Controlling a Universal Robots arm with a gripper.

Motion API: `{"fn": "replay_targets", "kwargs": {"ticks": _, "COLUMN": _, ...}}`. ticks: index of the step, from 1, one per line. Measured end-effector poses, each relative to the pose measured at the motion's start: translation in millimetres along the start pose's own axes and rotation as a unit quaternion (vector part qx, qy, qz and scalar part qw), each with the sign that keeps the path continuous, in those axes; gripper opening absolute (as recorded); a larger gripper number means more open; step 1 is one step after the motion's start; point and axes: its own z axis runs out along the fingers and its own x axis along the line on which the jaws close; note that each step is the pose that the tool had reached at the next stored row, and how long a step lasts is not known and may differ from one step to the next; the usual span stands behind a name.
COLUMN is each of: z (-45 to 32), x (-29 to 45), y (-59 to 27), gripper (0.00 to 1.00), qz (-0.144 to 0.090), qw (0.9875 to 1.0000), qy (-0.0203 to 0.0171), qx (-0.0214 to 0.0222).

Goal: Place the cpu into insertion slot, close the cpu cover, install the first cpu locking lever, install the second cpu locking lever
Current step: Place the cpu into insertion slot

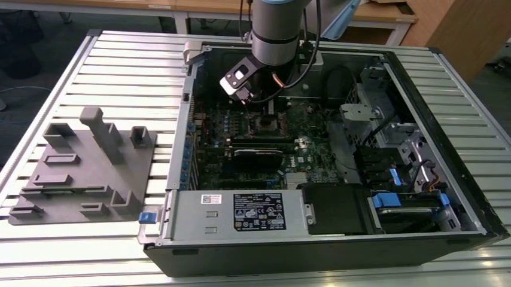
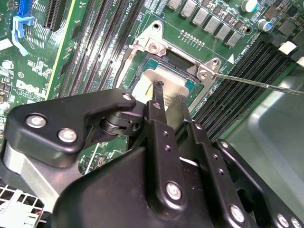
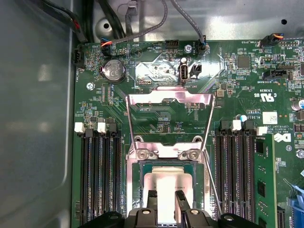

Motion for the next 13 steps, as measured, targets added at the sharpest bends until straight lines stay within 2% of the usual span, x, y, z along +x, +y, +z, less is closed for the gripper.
{"fn": "replay_targets", "kwargs": {"ticks": 8, "z": 0.0, "x": 0.0, "y": 0.0, "gripper": 0.29, "qz": 0.0, "qw": 1.0, "qy": 0.0, "qx": 0.0}}
{"fn": "replay_targets", "kwargs": {"ticks": 9, "z": 0.0, "x": 0.0, "y": 0.0, "gripper": 0.27, "qz": 0.0, "qw": 1.0, "qy": 0.0, "qx": 0.0}}
{"fn": "replay_targets", "kwargs": {"ticks": 10, "z": 0.0, "x": 0.0, "y": 0.0, "gripper": 0.2, "qz": 0.0, "qw": 1.0, "qy": 0.0, "qx": 0.0}}
{"fn": "replay_targets", "kwargs": {"ticks": 11, "z": 0.0, "x": 0.0, "y": 0.0, "gripper": 0.2, "qz": 0.0, "qw": 1.0, "qy": 0.0, "qx": 0.0}}
{"fn": "replay_targets", "kwargs": {"ticks": 13, "z": 0.0, "x": 0.0, "y": 0.0, "gripper": 0.11, "qz": 0.0, "qw": 1.0, "qy": 0.0, "qx": 0.0}}
